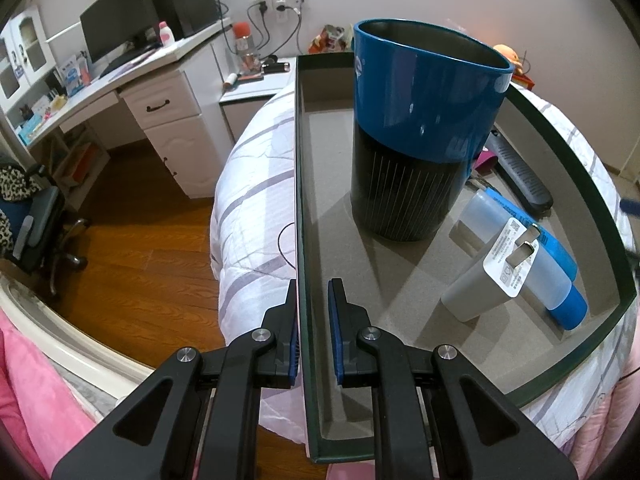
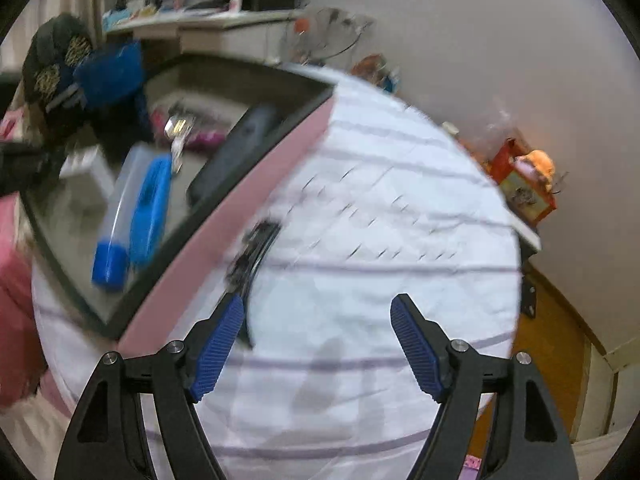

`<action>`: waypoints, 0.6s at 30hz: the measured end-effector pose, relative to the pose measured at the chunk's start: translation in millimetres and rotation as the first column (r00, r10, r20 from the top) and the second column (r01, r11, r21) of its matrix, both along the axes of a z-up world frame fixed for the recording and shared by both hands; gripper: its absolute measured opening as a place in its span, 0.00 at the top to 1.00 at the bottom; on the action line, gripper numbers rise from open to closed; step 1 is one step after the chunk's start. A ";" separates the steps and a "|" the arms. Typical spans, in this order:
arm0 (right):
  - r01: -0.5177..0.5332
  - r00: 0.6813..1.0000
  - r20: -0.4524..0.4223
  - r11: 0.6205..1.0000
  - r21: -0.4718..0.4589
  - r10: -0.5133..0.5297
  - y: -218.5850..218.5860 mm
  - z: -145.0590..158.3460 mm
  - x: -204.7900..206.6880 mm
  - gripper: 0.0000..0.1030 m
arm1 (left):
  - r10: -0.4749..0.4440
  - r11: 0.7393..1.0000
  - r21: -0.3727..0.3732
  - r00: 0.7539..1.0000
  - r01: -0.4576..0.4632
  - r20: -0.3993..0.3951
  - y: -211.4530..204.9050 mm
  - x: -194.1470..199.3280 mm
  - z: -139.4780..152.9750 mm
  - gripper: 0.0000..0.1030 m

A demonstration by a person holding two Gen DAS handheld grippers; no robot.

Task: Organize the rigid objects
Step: 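Grasp the black hair clip on the quilt with the right tool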

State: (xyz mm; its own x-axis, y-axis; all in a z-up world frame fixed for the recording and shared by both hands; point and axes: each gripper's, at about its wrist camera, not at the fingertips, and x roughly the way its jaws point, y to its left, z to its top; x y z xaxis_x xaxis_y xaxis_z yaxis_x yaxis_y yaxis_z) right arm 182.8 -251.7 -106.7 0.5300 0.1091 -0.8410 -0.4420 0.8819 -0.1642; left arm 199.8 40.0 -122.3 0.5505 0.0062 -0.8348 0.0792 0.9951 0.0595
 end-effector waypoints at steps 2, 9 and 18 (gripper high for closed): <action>-0.030 0.999 -0.018 1.000 -0.004 0.030 3.9 -7.8 -6.2 0.25 | 0.001 1.000 0.003 1.000 -0.001 -0.001 -0.4 -0.2 0.2 0.90; -0.075 0.996 -0.045 0.997 0.016 0.075 16.5 -23.3 -5.1 0.25 | 0.000 1.000 0.002 1.000 0.000 -0.001 -0.7 -0.1 0.2 0.89; -0.048 0.995 -0.080 0.994 0.102 0.056 -0.1 -30.4 5.1 0.25 | -0.003 1.000 0.003 1.000 0.003 -0.002 -1.1 0.4 1.1 0.89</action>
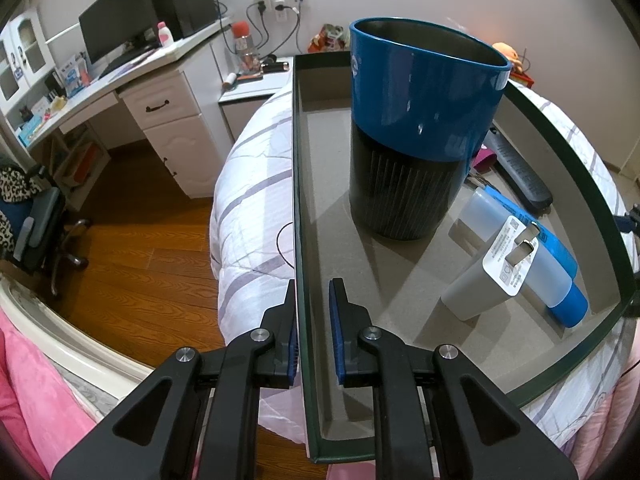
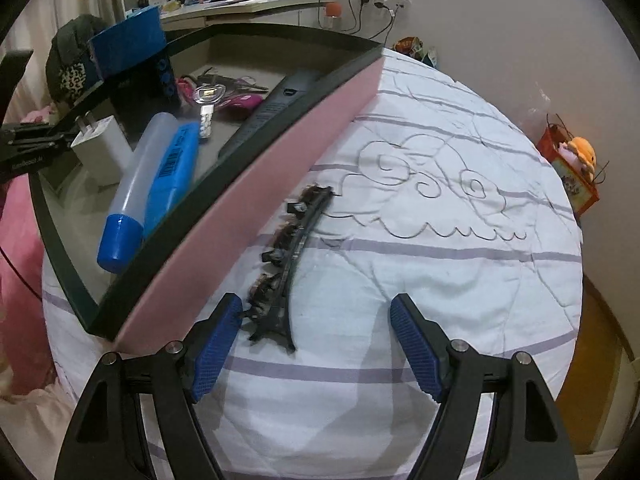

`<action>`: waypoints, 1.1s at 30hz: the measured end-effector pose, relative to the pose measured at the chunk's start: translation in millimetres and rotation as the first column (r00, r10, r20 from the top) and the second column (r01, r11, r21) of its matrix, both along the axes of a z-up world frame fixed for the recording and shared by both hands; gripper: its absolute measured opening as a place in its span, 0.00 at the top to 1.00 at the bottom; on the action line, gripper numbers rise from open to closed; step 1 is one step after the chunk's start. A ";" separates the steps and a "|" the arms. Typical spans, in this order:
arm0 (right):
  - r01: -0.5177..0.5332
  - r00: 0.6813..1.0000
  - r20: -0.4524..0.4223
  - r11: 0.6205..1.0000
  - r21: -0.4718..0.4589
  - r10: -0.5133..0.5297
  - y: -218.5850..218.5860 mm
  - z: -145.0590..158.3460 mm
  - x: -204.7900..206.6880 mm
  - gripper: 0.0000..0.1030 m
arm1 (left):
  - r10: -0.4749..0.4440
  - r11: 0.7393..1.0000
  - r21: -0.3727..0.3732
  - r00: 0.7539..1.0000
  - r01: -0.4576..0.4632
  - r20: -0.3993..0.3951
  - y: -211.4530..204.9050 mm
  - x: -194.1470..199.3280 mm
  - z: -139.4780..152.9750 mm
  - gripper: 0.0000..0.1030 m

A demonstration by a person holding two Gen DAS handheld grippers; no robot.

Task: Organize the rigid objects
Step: 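Grasp the black hair clip on the quilt with the right tool, then carry the black hair clip with the right tool over the tray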

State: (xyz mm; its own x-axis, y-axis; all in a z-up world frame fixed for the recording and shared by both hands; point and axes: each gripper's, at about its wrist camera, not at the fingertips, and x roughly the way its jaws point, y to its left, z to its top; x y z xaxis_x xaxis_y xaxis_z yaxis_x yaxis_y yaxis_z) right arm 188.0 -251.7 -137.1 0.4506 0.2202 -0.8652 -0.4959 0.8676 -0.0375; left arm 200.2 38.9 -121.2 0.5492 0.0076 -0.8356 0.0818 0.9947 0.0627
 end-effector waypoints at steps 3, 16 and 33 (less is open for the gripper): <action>0.035 0.999 0.008 0.999 -0.008 -0.035 -10.9 1.0 2.8 0.25 | 0.000 1.000 -0.001 1.000 0.000 0.001 -0.3 0.2 -0.3 0.89; -0.061 0.998 0.020 0.998 0.009 0.061 -3.1 -1.5 21.8 0.25 | 0.000 1.000 -0.001 1.000 0.000 0.001 -0.1 0.2 -0.4 0.89; 0.146 0.989 0.009 0.988 0.038 -0.147 -18.7 1.2 20.5 0.79 | 0.000 1.000 0.002 1.000 0.000 -0.001 -0.7 0.3 -0.7 0.88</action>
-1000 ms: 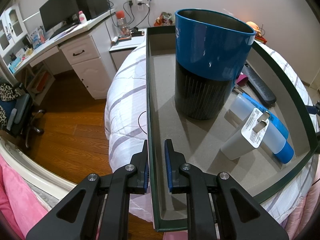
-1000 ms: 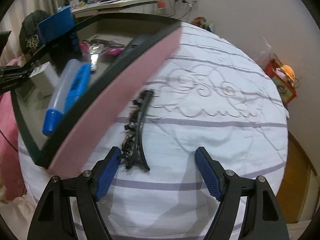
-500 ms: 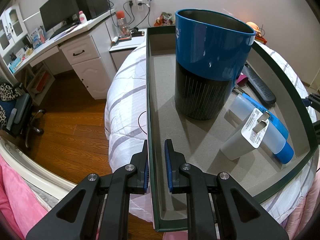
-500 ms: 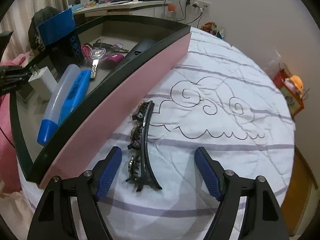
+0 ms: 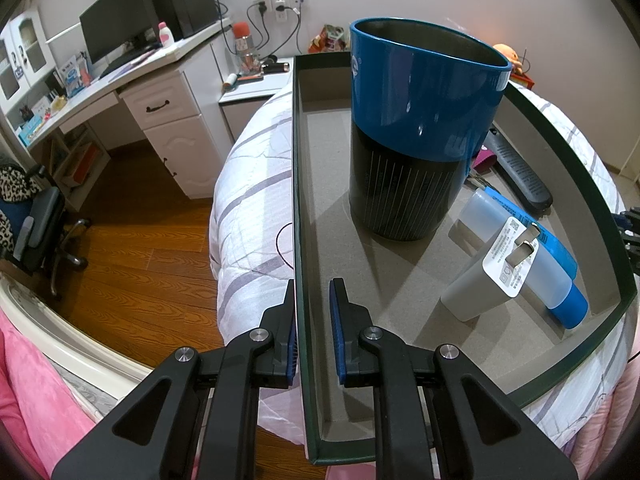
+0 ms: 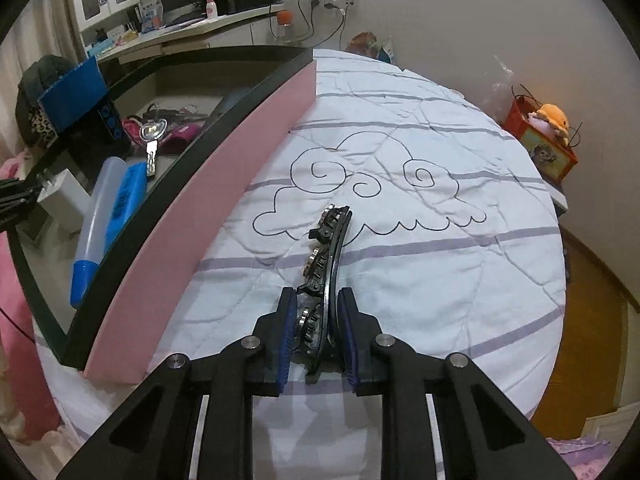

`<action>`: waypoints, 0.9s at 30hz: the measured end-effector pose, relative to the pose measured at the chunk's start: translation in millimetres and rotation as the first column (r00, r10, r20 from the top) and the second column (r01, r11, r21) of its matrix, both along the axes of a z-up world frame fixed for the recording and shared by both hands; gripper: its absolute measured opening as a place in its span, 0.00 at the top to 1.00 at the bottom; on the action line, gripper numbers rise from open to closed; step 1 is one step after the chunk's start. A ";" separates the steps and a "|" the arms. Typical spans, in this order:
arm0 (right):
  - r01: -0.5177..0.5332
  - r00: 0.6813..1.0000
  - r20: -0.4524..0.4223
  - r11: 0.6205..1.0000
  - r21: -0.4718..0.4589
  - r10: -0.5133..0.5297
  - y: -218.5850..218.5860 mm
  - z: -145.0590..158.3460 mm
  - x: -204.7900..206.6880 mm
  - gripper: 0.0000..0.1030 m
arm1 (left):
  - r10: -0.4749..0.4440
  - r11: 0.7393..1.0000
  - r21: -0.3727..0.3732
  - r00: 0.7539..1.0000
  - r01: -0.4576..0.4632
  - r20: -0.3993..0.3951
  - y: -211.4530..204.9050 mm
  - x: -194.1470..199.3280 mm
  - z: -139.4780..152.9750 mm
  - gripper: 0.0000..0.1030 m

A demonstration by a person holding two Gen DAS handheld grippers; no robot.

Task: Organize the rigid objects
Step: 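Carry the black hair clip with the right tool over the tray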

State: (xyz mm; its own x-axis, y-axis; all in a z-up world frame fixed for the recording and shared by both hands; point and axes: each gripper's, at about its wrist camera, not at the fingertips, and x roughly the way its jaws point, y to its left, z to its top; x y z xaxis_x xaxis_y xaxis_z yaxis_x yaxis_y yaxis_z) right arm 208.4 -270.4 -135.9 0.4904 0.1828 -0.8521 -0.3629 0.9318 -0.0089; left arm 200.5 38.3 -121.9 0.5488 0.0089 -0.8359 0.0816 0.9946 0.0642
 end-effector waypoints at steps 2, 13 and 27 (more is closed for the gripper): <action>0.011 1.000 0.000 1.000 0.005 -0.011 1.2 -0.8 3.5 0.79 | 0.000 1.000 -0.001 1.000 0.000 0.001 0.1 0.0 0.0 0.88; 0.034 0.999 0.007 0.999 0.008 -0.034 1.2 0.0 6.6 0.80 | -0.001 1.000 0.001 1.000 0.001 0.000 0.3 -0.1 0.1 0.88; 0.081 0.993 0.074 0.993 0.080 -0.087 -1.6 28.0 -3.8 0.81 | 0.000 1.000 -0.001 1.000 0.000 0.001 0.2 0.0 0.0 0.88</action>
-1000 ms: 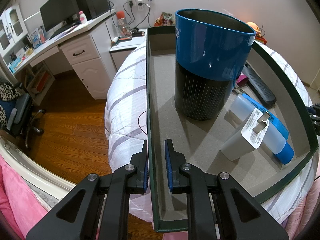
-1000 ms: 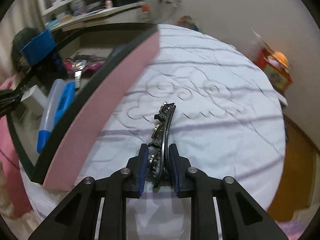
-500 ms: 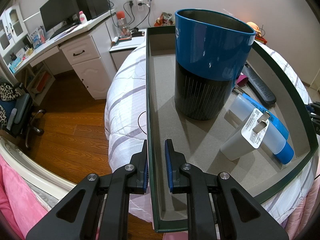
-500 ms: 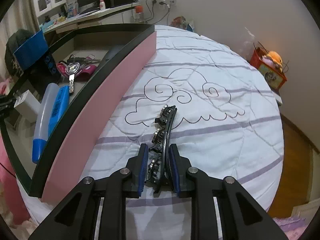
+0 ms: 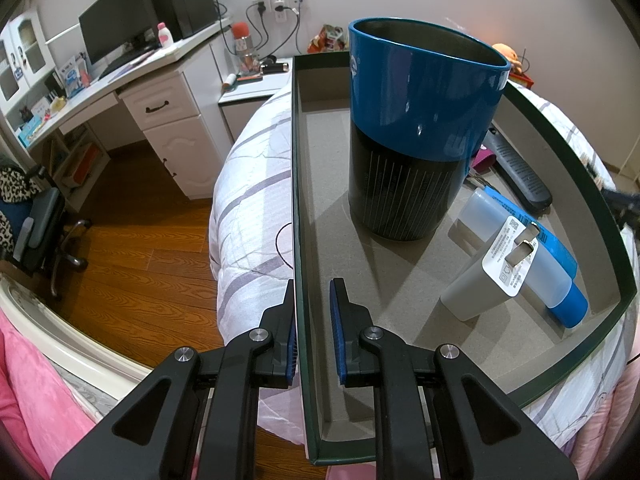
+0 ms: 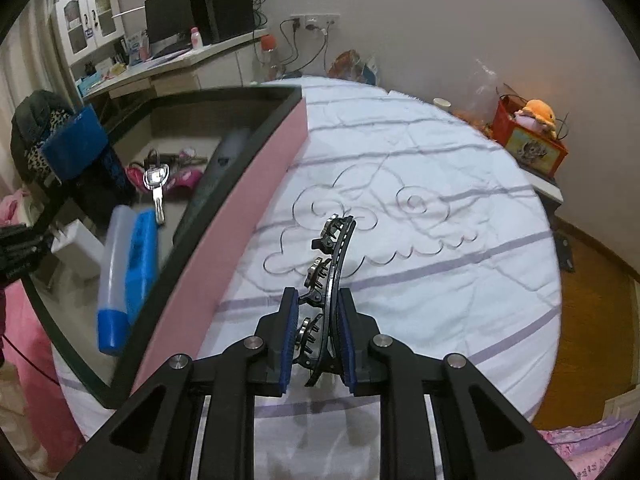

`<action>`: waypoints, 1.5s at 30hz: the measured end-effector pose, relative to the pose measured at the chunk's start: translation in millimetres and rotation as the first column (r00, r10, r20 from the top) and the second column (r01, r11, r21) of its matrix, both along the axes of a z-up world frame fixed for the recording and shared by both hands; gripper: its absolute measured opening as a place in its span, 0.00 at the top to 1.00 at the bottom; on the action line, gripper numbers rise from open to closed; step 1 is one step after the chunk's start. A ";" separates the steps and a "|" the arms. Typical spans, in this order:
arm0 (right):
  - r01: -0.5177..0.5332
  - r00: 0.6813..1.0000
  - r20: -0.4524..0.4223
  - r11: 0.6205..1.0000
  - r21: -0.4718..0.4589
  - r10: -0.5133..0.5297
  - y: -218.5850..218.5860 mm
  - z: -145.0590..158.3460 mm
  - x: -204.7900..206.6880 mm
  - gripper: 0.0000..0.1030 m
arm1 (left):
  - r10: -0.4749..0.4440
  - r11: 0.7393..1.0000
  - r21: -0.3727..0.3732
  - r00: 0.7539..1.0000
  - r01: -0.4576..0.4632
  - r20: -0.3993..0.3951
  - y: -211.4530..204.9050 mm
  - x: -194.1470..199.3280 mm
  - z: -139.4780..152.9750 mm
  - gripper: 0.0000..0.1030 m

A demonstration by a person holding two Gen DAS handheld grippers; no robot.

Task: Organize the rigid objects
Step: 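Carry the black hair clip with the right tool over the tray, then lower the hair clip beside the clear tube and open the right tool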

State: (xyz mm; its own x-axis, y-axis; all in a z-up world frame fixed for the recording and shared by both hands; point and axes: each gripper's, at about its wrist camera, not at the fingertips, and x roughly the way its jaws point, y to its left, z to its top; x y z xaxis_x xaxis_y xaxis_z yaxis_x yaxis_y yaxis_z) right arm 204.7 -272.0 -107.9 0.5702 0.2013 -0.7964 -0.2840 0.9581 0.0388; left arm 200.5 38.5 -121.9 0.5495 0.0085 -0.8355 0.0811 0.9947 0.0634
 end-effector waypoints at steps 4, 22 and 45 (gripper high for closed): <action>0.002 0.997 0.077 1.000 0.030 -0.004 4.6 30.9 -8.4 0.81 | 0.001 1.000 -0.001 1.000 -0.001 0.001 0.1 -0.2 -0.1 0.88; -0.366 0.930 -0.042 0.930 -0.028 0.365 152.7 10.7 -17.7 0.81 | -0.004 1.000 -0.013 1.000 0.004 0.002 0.7 2.1 1.3 0.86; -0.422 0.899 -0.130 0.906 -0.008 0.418 165.8 -2.1 -6.1 0.72 | -0.007 1.000 -0.023 1.000 0.008 0.007 1.6 1.8 0.6 0.85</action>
